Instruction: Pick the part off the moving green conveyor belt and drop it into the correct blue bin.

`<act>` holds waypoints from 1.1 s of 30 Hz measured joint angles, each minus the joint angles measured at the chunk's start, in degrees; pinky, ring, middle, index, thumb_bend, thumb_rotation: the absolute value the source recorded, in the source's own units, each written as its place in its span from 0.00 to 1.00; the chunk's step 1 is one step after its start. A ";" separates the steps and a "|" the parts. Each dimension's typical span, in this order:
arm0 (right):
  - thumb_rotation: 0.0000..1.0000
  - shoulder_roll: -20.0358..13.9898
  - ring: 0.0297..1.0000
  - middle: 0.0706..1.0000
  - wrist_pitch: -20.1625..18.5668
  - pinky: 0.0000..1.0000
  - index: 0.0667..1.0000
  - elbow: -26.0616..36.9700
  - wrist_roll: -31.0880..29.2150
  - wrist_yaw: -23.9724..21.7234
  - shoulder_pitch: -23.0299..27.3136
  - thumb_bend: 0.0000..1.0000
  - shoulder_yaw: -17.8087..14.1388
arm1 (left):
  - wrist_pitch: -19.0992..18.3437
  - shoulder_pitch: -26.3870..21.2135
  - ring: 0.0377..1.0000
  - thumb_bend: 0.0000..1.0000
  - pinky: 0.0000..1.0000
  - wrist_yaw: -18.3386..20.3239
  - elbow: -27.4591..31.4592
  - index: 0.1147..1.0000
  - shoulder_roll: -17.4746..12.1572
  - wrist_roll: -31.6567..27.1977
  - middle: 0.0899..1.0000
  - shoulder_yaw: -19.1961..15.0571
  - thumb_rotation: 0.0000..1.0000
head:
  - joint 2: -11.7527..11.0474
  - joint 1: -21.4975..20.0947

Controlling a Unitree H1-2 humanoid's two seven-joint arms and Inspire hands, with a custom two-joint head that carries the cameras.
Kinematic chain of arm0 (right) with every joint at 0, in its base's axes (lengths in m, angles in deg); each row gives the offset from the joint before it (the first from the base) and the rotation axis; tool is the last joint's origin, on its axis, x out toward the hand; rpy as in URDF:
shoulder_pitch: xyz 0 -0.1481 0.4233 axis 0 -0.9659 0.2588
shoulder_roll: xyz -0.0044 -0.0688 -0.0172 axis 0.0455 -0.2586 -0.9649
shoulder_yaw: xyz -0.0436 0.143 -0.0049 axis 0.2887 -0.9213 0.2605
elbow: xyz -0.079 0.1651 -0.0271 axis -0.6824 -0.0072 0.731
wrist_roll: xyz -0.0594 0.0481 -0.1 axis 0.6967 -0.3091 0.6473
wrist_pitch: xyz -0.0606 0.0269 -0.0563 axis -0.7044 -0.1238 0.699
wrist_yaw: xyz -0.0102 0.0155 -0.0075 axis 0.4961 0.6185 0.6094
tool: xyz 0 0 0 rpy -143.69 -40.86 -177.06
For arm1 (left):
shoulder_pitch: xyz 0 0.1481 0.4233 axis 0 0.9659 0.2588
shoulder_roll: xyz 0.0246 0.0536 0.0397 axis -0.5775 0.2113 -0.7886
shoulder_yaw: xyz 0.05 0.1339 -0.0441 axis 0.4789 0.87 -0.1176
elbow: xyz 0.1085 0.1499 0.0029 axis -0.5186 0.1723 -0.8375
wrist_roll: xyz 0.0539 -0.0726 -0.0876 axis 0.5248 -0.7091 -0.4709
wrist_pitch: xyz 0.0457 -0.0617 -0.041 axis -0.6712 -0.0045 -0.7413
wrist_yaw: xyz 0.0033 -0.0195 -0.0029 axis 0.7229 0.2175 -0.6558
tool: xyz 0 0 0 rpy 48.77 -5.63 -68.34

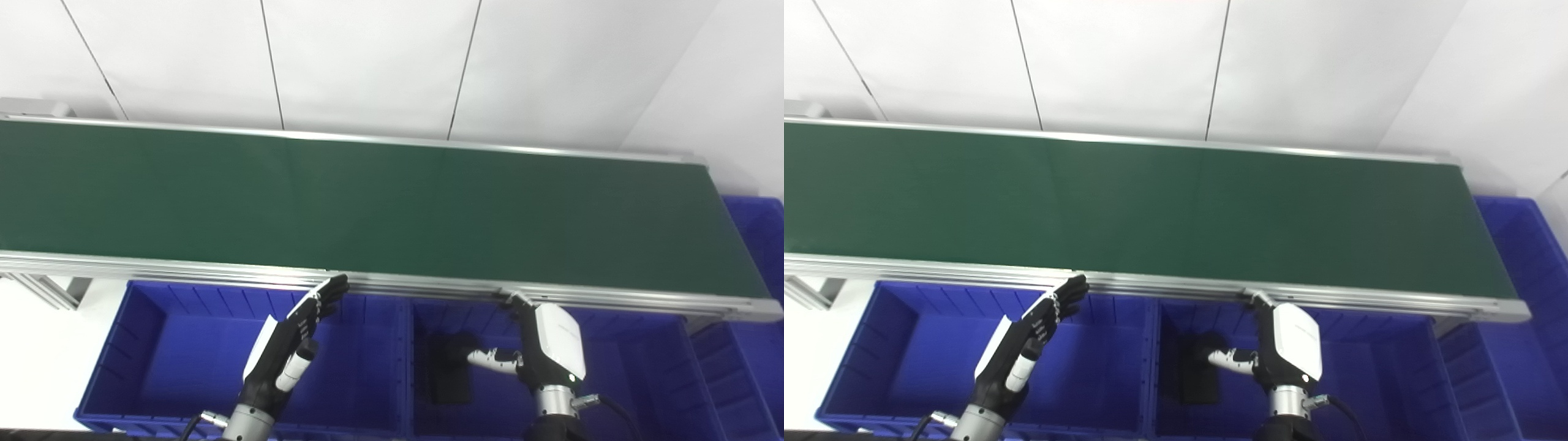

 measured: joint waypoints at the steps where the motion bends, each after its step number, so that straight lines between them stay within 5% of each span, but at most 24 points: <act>1: 0.40 0.18 1.00 1.00 0.55 1.00 1.00 0.06 -0.01 1.31 -0.57 0.85 0.15 | 0.00 -0.11 0.90 0.90 0.88 0.04 0.00 0.86 0.00 0.00 0.87 -0.04 1.00 | 0.00 0.09; 8: 0.53 1.08 1.00 1.00 12.10 1.00 1.00 1.33 -5.61 10.00 -4.40 0.92 0.82 | 0.06 -0.27 0.89 0.88 0.87 0.48 0.00 0.85 -0.11 0.12 0.86 -0.33 1.00 | 0.26 0.44; 10: 0.45 0.99 0.96 0.99 16.83 0.90 1.00 2.15 -8.32 10.69 -5.36 0.90 1.02 | 0.06 -0.18 0.88 0.88 0.87 0.48 0.00 0.85 -0.14 0.24 0.86 -0.40 1.00 | 0.26 0.70; 13: 0.41 0.38 0.91 0.96 24.83 0.84 0.98 2.67 -17.93 9.68 -7.07 0.89 1.25 | 0.07 0.02 0.88 0.87 0.87 0.59 0.10 0.85 -0.34 0.42 0.86 -0.41 1.00 | 0.26 0.88; 16: 0.37 -1.43 0.85 0.88 28.38 0.78 0.90 4.31 -27.33 4.46 -8.68 0.92 2.37 | 0.19 0.21 0.89 0.88 0.86 0.96 0.17 0.85 -0.82 0.37 0.86 -0.46 1.00 | 0.26 0.97; 22: 0.35 -5.02 0.84 0.87 29.24 0.80 0.90 4.70 -43.83 -7.60 -9.59 0.97 3.00 | 2.36 0.31 0.89 0.88 0.87 0.90 0.10 0.87 -1.19 0.43 0.87 -0.83 1.00 | -0.09 1.67; 28: 0.43 -5.95 0.92 0.95 27.38 0.92 0.98 6.48 -50.27 -14.81 -9.61 0.98 2.72 | 3.95 0.49 0.90 0.91 0.89 0.84 -0.95 0.89 -0.82 0.49 0.89 -0.90 1.00 | -0.88 2.73; 33: 0.41 -8.01 0.95 0.97 25.05 0.97 0.99 6.91 -51.45 -18.82 -9.75 1.00 2.35 | 5.27 0.99 0.92 0.92 0.90 0.84 -1.15 0.91 -0.46 0.59 0.91 -0.88 1.00 | -1.58 3.34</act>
